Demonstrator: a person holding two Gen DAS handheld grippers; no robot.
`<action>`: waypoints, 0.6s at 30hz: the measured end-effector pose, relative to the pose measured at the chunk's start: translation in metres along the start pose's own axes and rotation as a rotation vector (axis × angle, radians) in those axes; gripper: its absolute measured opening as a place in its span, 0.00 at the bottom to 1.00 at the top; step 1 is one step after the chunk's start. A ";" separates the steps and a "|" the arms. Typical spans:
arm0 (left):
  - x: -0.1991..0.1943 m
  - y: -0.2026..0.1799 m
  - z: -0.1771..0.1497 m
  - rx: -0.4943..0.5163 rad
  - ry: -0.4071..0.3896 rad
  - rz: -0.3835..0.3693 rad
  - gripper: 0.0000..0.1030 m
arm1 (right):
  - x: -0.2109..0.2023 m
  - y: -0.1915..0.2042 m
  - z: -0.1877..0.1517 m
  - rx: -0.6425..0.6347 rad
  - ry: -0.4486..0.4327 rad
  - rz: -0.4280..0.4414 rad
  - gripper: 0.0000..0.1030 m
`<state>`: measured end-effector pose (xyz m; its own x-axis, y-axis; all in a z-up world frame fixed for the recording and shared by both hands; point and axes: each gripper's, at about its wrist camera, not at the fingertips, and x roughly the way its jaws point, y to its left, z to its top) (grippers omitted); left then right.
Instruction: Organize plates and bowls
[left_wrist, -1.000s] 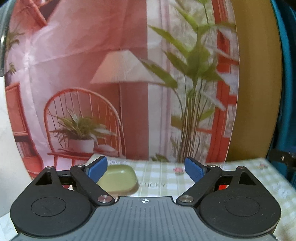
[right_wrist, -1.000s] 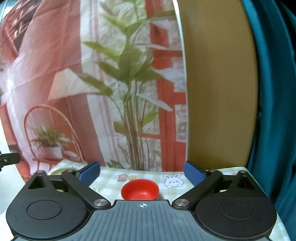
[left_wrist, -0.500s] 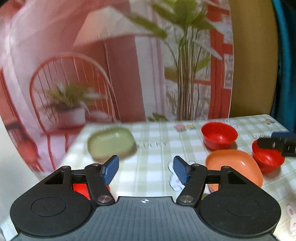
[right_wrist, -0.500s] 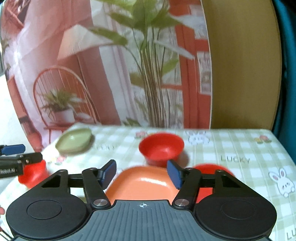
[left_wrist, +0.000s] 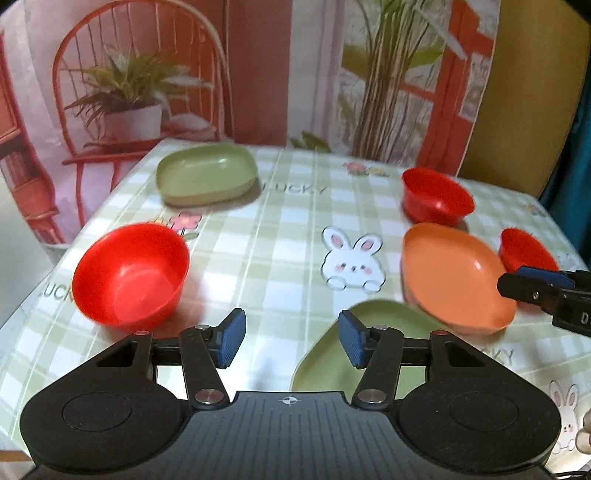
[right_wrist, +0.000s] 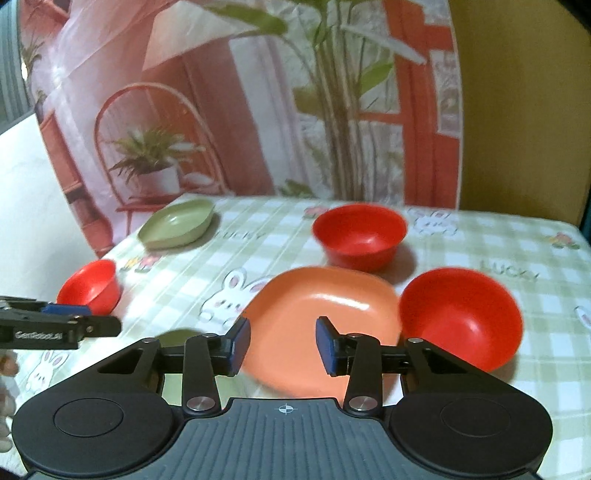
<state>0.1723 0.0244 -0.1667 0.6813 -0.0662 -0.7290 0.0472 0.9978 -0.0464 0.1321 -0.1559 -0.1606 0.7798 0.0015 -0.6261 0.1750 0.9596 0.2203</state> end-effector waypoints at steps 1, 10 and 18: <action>0.002 0.001 -0.002 -0.003 0.012 -0.002 0.56 | 0.002 0.002 -0.002 -0.002 0.011 0.006 0.33; 0.009 -0.003 -0.021 0.005 0.087 0.000 0.52 | 0.012 0.017 -0.014 -0.040 0.084 0.038 0.27; 0.012 -0.005 -0.028 0.005 0.111 -0.017 0.40 | 0.020 0.018 -0.021 -0.035 0.145 0.045 0.26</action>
<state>0.1604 0.0182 -0.1943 0.5950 -0.0821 -0.7996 0.0620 0.9965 -0.0562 0.1387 -0.1331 -0.1851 0.6911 0.0830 -0.7179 0.1187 0.9669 0.2260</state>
